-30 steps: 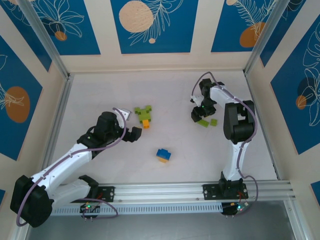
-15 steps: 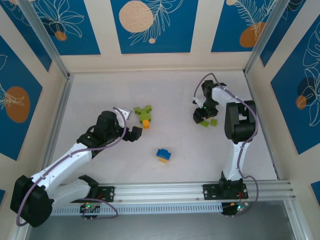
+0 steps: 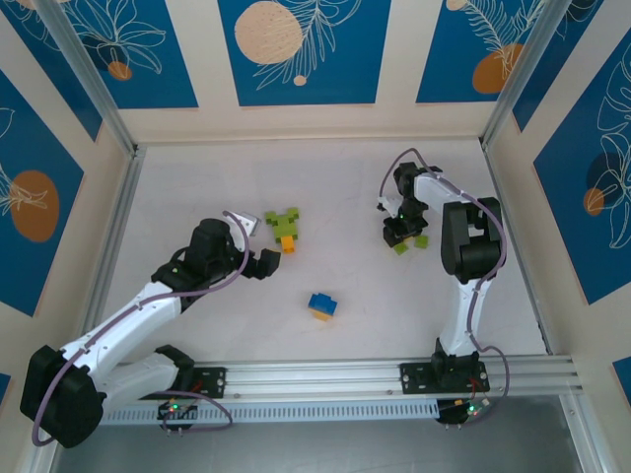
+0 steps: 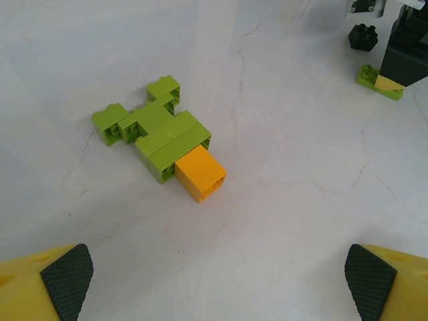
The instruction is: Assemble a carrot with lego
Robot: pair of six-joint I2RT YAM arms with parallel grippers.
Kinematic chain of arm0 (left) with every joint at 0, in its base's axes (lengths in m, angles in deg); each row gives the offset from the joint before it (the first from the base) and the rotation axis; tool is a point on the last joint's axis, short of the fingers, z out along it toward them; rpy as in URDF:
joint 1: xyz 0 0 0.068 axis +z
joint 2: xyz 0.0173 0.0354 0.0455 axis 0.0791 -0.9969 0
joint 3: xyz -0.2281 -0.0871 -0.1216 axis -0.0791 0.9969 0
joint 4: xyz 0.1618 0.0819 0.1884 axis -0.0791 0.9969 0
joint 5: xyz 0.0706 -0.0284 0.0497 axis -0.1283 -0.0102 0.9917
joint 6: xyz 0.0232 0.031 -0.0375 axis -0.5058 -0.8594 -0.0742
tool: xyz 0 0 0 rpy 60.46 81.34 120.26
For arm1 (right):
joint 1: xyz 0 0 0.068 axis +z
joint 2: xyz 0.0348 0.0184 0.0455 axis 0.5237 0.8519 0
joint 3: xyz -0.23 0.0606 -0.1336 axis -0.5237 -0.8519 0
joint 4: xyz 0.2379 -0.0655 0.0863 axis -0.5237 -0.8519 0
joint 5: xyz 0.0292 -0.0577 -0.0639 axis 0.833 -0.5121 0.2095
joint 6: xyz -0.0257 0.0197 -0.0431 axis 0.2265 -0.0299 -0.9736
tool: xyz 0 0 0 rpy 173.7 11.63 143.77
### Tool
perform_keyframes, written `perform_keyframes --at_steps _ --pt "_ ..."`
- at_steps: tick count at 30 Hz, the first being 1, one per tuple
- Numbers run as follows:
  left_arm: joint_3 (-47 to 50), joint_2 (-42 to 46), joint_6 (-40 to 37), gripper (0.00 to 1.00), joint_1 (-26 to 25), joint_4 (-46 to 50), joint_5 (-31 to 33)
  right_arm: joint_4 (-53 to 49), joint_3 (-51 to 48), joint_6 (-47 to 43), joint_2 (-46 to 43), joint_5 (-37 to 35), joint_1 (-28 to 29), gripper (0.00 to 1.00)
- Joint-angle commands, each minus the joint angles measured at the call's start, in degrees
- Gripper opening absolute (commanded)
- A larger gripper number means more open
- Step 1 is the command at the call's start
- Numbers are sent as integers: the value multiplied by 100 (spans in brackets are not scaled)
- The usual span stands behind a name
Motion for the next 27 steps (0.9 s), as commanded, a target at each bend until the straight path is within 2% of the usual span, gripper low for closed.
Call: perform_keyframes --at_steps 1,6,21,27 --pt "-118 92 -46 99 -83 80 -110 -62 -75 33 76 64 179 36" --pt "-114 100 -43 99 -87 85 -107 -51 -92 126 81 87 417 40" --pt "-145 43 -70 99 -91 109 -69 343 -550 1249 -170 505 1117 41" --pt "-153 28 -83 99 -88 109 -52 282 -383 1389 -209 495 1147 34"
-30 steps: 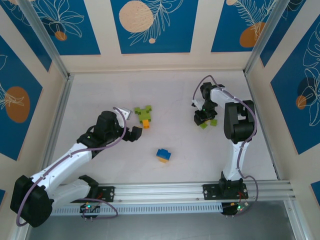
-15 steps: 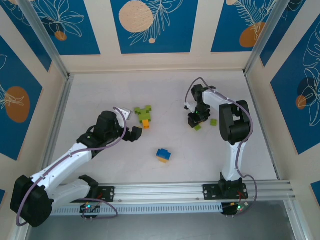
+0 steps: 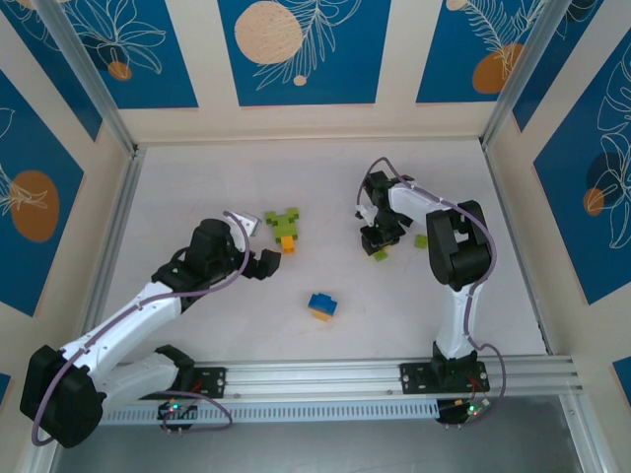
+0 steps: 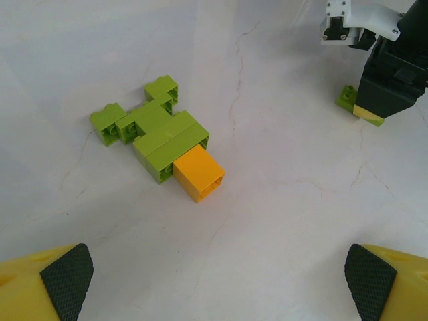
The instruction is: Assemble a carrot with lego
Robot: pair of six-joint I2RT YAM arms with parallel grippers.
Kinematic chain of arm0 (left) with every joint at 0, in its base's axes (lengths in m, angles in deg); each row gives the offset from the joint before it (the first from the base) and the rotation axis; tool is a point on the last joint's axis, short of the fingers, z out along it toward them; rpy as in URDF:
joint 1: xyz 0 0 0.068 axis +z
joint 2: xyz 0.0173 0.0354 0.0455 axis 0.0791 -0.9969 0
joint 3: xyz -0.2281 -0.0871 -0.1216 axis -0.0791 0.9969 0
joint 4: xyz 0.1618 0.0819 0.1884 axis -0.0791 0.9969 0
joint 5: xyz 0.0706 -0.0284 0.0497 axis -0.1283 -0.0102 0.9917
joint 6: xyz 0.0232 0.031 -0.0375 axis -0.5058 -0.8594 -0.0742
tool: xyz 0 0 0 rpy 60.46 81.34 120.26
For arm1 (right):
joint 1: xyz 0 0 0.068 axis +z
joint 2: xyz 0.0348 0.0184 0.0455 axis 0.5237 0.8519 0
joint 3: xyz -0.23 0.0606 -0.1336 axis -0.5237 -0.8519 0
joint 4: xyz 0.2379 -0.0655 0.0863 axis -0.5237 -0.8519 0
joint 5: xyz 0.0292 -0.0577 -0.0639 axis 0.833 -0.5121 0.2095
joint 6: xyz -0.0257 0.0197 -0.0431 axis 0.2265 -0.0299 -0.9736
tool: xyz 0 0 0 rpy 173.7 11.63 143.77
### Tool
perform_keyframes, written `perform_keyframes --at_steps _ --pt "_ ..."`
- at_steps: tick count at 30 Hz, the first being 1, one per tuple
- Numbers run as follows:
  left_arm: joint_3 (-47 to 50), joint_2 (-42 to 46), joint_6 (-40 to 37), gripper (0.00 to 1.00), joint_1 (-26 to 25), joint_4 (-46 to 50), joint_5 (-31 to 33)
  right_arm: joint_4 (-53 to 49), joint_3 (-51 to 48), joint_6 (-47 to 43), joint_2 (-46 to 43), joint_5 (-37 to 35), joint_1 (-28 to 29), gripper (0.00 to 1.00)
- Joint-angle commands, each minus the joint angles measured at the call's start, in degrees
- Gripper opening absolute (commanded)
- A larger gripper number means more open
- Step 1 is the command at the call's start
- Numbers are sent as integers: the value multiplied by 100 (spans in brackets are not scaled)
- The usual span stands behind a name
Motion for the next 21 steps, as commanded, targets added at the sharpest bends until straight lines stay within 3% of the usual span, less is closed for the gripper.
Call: perform_keyframes --at_steps 1,8,16,21 --pt "-158 29 -79 99 -70 107 -45 -98 12 203 -39 580 122 33" --pt "-149 21 -79 99 -72 100 -56 -397 -143 -97 -864 884 525 32" --pt "-145 31 -99 99 -80 129 -16 -1409 2 -463 -1942 1164 1856 33" --pt "-153 0 -98 99 -86 157 -14 -1804 -28 -590 -2218 854 2603 33"
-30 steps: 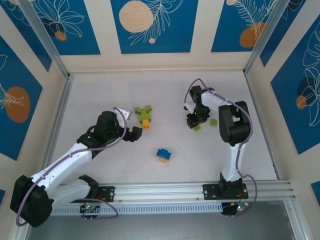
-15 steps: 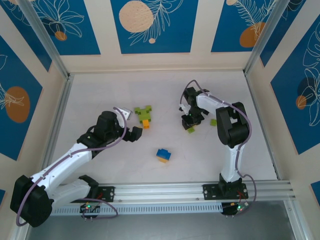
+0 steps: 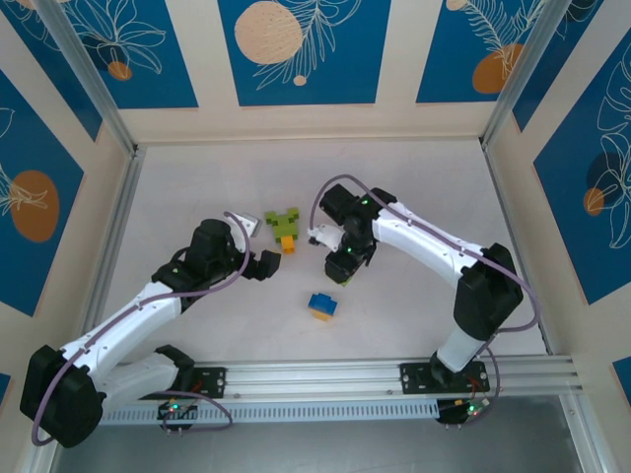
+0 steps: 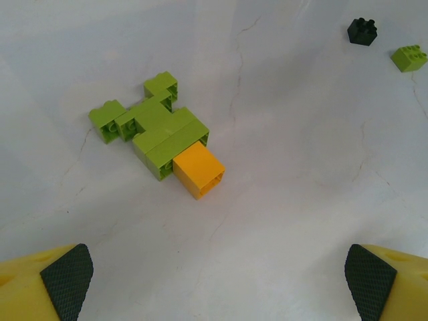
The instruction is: Assemble a carrot with lego
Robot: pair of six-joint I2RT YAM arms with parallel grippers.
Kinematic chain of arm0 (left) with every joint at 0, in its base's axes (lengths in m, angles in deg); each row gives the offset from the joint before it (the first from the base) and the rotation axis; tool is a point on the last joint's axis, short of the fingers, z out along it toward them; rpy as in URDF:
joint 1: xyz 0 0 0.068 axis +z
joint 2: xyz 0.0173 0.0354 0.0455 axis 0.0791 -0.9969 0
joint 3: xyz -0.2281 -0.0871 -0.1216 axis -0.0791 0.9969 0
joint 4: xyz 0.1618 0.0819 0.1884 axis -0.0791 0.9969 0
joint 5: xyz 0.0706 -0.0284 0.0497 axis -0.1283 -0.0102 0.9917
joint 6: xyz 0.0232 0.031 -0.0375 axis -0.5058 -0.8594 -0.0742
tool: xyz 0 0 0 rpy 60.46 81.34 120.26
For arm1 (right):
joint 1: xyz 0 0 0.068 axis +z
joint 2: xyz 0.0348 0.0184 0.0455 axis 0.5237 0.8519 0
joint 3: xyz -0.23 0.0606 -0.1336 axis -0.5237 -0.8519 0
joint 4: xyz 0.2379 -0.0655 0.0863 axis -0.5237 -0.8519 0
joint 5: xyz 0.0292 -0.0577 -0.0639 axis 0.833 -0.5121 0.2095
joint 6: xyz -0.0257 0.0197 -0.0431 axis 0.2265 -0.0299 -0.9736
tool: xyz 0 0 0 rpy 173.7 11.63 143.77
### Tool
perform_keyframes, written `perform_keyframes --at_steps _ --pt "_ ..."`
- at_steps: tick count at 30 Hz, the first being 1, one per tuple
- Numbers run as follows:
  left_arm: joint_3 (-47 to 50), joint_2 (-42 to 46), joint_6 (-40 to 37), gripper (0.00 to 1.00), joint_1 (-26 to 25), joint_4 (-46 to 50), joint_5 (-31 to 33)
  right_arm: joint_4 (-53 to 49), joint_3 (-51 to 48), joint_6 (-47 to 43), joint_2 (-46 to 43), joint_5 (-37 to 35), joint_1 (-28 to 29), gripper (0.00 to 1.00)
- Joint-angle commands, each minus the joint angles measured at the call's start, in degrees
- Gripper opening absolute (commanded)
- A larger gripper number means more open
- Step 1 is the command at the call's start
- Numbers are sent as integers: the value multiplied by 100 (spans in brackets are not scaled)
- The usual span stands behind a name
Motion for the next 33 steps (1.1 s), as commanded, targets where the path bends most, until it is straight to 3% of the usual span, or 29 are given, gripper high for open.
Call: perform_keyframes --at_steps 1,7,16,33 --pt "-153 -14 -64 99 -71 103 5 -543 25 -213 -131 -60 361 33" --pt "-290 -352 -31 99 -77 281 248 -569 41 -347 -25 -173 791 32" --pt "-434 -727 59 99 -44 472 638 -507 336 -485 476 -138 904 32" --pt "-443 -742 83 99 -13 471 588 -655 579 -455 891 -170 1025 32"
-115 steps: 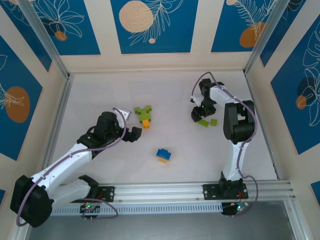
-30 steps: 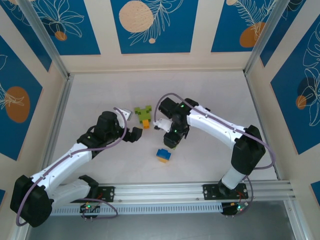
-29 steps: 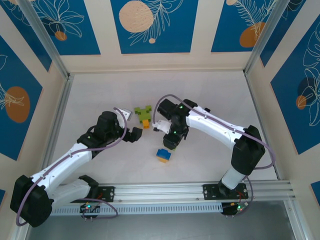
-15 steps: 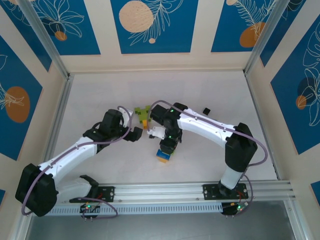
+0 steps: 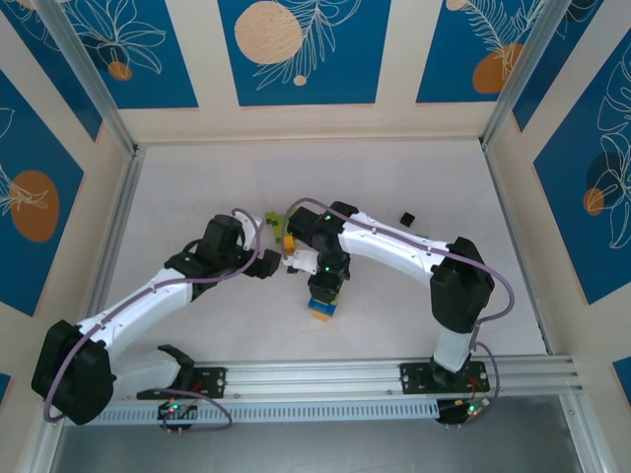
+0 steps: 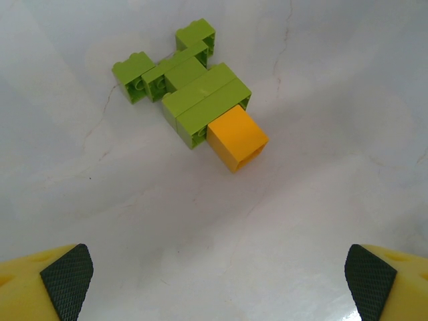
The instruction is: Assemble a carrot with lego
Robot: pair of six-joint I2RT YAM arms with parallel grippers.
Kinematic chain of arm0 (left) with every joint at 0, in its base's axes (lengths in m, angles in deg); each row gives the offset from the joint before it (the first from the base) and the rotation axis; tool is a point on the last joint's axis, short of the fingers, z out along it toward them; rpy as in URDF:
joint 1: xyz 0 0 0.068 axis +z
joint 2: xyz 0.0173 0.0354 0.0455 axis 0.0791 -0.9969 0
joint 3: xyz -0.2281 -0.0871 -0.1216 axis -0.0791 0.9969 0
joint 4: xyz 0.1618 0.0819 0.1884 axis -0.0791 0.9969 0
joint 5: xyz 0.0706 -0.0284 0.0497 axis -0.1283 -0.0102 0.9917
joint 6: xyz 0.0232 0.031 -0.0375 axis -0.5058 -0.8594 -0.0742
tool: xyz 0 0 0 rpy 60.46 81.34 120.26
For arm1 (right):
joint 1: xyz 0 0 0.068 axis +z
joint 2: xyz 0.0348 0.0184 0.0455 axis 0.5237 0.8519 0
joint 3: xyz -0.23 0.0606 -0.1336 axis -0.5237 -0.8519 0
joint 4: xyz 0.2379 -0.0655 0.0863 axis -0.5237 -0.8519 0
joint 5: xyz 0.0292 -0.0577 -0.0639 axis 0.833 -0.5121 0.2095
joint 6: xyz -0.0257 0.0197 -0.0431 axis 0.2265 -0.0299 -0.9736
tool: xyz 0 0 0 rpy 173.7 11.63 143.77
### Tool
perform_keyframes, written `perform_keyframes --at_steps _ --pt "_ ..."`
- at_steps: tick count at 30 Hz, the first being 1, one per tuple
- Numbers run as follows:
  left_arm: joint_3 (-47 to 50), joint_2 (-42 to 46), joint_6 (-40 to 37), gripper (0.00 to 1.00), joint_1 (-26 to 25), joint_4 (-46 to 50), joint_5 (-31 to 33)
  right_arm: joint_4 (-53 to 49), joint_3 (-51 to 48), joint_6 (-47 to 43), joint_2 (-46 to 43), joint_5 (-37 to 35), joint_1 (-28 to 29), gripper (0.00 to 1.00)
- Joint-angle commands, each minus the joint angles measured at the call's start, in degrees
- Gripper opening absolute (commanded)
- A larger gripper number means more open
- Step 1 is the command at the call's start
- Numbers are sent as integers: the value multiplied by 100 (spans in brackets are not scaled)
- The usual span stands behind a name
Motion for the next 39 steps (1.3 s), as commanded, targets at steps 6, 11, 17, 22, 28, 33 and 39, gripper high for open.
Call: perform_keyframes --at_steps 6,11,17,22,28,33,39 --pt "-161 34 57 99 -10 124 52 -227 126 -46 -55 156 61 32" --pt "-170 43 55 99 -7 117 16 -371 243 -36 -122 124 69 32" --pt "-170 38 57 99 -4 117 -18 -480 321 23 -227 109 153 32" --pt "-170 39 62 99 -4 118 -36 -497 317 102 -189 156 267 32" --pt "-161 51 64 99 -8 117 -53 -464 295 209 -33 166 330 32" --pt "-161 52 62 99 -6 114 -72 -454 348 347 62 132 330 32" --pt "-153 55 65 99 -8 107 -89 -361 324 474 136 131 338 32"
